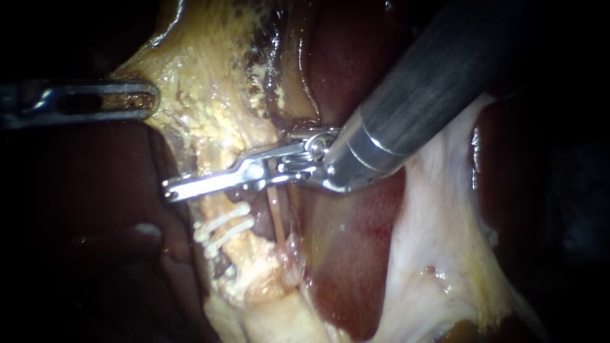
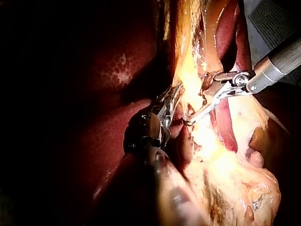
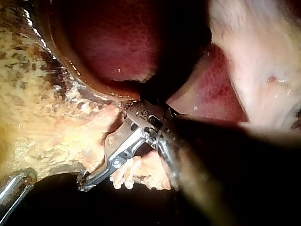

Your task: Clipping third clip left tube

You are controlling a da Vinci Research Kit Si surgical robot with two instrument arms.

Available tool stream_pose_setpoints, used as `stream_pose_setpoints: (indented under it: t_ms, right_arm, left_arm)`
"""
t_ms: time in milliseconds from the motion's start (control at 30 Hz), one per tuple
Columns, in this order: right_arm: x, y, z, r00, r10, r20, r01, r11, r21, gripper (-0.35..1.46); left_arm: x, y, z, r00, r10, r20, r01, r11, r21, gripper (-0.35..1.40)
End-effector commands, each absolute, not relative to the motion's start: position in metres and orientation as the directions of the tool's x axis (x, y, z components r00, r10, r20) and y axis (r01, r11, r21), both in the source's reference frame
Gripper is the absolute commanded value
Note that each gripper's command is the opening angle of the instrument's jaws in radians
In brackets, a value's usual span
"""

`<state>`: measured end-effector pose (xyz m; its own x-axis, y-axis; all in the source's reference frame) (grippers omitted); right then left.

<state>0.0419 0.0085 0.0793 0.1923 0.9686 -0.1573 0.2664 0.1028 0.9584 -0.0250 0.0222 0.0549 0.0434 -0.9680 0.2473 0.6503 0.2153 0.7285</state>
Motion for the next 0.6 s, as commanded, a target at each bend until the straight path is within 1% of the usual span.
stream_pose_setpoints:
  t_ms: [33, 200, 367, 600]
  right_arm:
    - [0.0418, 0.0084, 0.0795, 0.196, 0.967, -0.161, 0.271, 0.104, 0.957, -0.35]
    - [0.0421, 0.0072, 0.0788, 0.233, 0.957, -0.174, 0.301, 0.099, 0.949, -0.35]
    - [0.0425, 0.0066, 0.0778, 0.244, 0.953, -0.177, 0.313, 0.095, 0.945, -0.35]
    - [0.0423, 0.0068, 0.0782, 0.243, 0.954, -0.177, 0.310, 0.096, 0.946, -0.35]
  left_arm:
    - [-0.0250, 0.0222, 0.0549, 0.043, -0.968, 0.247, 0.650, 0.215, 0.728, -0.35]
    - [-0.0250, 0.0222, 0.0549, 0.043, -0.968, 0.247, 0.650, 0.215, 0.728, -0.35]
    - [-0.0250, 0.0222, 0.0549, 0.043, -0.968, 0.247, 0.650, 0.215, 0.728, -0.35]
    - [-0.0250, 0.0222, 0.0549, 0.043, -0.968, 0.247, 0.650, 0.215, 0.728, -0.35]
